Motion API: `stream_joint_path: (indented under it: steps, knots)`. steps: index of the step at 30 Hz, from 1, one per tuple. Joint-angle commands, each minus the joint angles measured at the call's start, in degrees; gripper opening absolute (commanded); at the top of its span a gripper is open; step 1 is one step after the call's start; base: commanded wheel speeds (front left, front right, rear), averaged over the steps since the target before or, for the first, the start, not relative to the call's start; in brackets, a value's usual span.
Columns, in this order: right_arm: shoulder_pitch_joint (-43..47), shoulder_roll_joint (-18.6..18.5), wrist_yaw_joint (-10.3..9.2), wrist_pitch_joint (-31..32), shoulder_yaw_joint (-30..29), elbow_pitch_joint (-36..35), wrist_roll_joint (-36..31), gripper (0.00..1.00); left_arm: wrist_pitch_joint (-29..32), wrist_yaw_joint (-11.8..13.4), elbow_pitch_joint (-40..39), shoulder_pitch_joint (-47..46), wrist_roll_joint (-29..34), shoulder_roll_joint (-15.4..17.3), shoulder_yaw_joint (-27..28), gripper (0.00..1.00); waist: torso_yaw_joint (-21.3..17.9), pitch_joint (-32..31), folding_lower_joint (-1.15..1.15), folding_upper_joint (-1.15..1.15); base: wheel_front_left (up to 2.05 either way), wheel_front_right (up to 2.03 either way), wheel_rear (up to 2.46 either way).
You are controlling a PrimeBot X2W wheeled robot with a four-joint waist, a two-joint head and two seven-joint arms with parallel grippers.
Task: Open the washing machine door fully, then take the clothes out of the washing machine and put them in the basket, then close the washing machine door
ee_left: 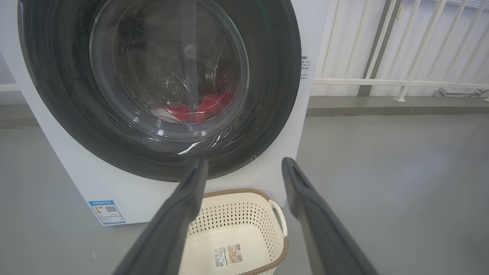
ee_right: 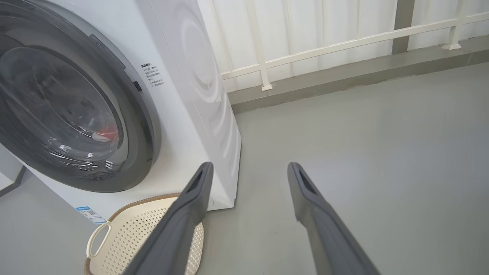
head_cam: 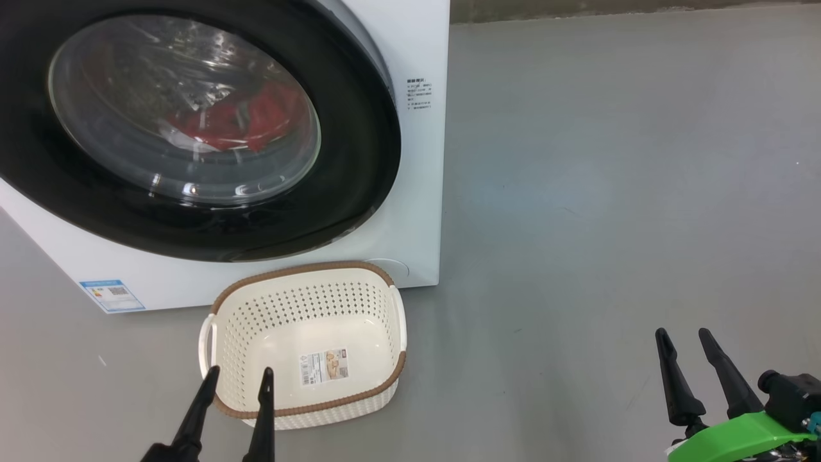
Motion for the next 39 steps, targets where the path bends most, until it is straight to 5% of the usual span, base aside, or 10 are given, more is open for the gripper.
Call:
stream_joint_path:
  steps: [1,22,23,24,25,39]
  knots:
    - [0.3,-1.4,0.36,-1.2,1.1,-1.6,-2.0,1.00,-1.1,0.2,-1.6,-0.1,1.6,0.3,2.2,1.00,0.0,-0.1,0.00,0.00,0.00,0.00,0.00]
    - [1.3,-1.2,0.37,-1.6,1.4,-1.9,-3.3,0.99,-1.6,-0.6,-0.8,0.9,1.9,-0.2,3.5,1.00,0.2,-0.9,0.00,0.00,0.00,0.00,0.00]
    - [1.0,-1.2,0.37,-1.6,1.6,-2.1,-3.1,0.47,-1.6,-0.5,-0.8,0.9,1.8,-0.2,3.3,1.00,0.2,-0.9,0.00,0.00,0.00,0.00,0.00]
    - [0.7,-1.2,0.37,-1.6,2.0,-2.3,-2.9,0.38,-1.6,-0.4,-0.9,0.9,1.7,-0.2,3.1,1.00,0.2,-0.9,0.00,0.00,0.00,0.00,0.00]
    - [0.4,-1.2,0.37,-1.6,2.4,-2.4,-2.6,0.00,-1.6,-0.3,-0.9,0.8,1.6,-0.2,2.9,1.00,0.3,-0.8,0.00,0.00,0.00,0.00,0.00]
    - [-18.2,0.3,0.37,-1.6,7.0,-3.6,8.6,0.00,-1.6,0.6,-1.3,-2.4,0.2,-0.2,-0.4,1.00,2.9,3.4,0.00,0.00,0.00,0.00,0.00]
